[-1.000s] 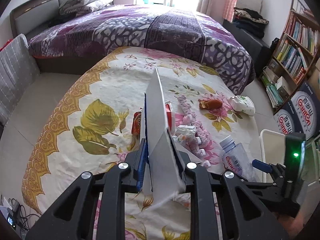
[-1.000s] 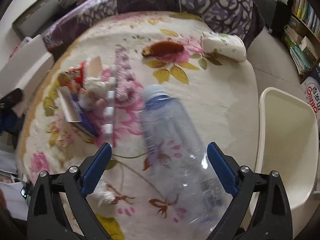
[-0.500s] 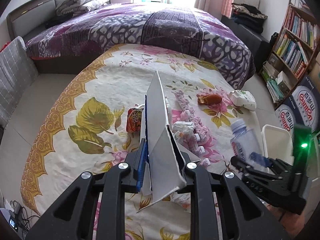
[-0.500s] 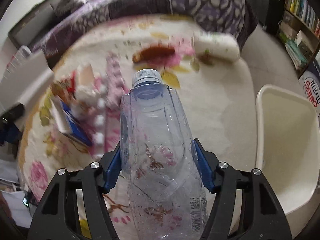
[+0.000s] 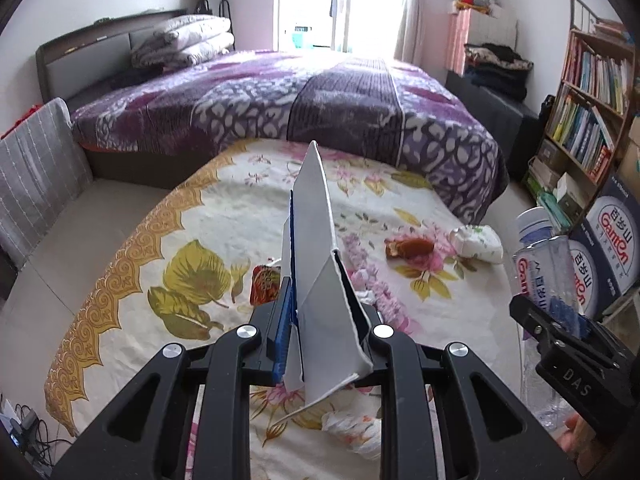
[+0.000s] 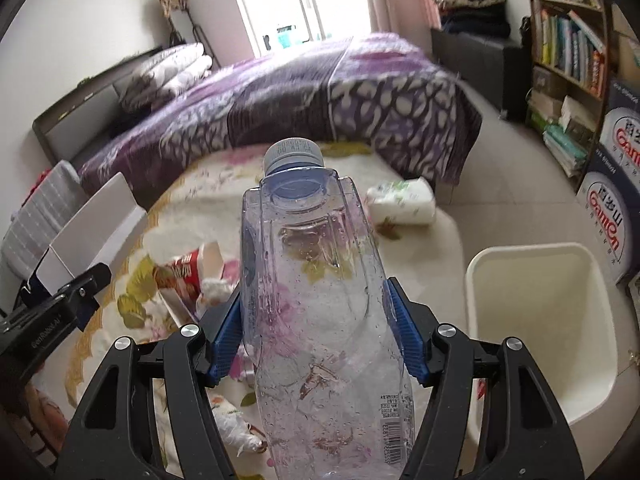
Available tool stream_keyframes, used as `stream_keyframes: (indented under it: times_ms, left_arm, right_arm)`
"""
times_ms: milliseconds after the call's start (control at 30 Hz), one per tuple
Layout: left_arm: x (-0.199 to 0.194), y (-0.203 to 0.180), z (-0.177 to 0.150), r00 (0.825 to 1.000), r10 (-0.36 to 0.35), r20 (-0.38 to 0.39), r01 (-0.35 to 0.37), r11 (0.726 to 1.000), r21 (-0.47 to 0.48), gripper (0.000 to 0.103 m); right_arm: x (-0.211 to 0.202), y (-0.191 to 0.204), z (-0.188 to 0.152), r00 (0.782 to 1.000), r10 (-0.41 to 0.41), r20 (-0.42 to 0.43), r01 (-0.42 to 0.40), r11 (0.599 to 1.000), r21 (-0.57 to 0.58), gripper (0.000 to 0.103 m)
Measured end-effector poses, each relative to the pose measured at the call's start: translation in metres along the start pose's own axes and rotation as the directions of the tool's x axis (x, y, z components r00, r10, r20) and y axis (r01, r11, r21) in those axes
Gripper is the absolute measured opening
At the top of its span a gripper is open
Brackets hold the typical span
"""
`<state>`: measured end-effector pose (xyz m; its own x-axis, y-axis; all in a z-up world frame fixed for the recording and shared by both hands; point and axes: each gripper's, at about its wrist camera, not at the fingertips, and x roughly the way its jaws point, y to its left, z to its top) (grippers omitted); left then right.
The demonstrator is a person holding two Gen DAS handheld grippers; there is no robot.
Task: Collect trash
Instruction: 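Carry the bottle over the bin and open the right gripper while the left carries the carton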
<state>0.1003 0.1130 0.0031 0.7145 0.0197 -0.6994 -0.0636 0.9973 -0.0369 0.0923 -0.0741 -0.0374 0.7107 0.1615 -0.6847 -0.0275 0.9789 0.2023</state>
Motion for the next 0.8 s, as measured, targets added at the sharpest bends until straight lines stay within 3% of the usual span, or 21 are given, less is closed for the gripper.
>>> stream_keyframes:
  times_ms: [333, 800]
  left_arm:
    - [-0.008, -0.027, 0.001, 0.998, 0.01, 0.061, -0.009, 1.0, -0.011, 0.022]
    - [-0.01, -0.089, -0.009, 0.995, -0.061, 0.074, 0.056, 0.996, 0.072, 0.022]
  right_arm:
    - [-0.028, -0.014, 0.002, 0.988, -0.09, 0.124, 0.09, 0.996, 0.006, 0.063]
    - [-0.044, -0.048, 0.0, 0.974, -0.185, 0.131, 0.182, 0.983, 0.036, 0.063]
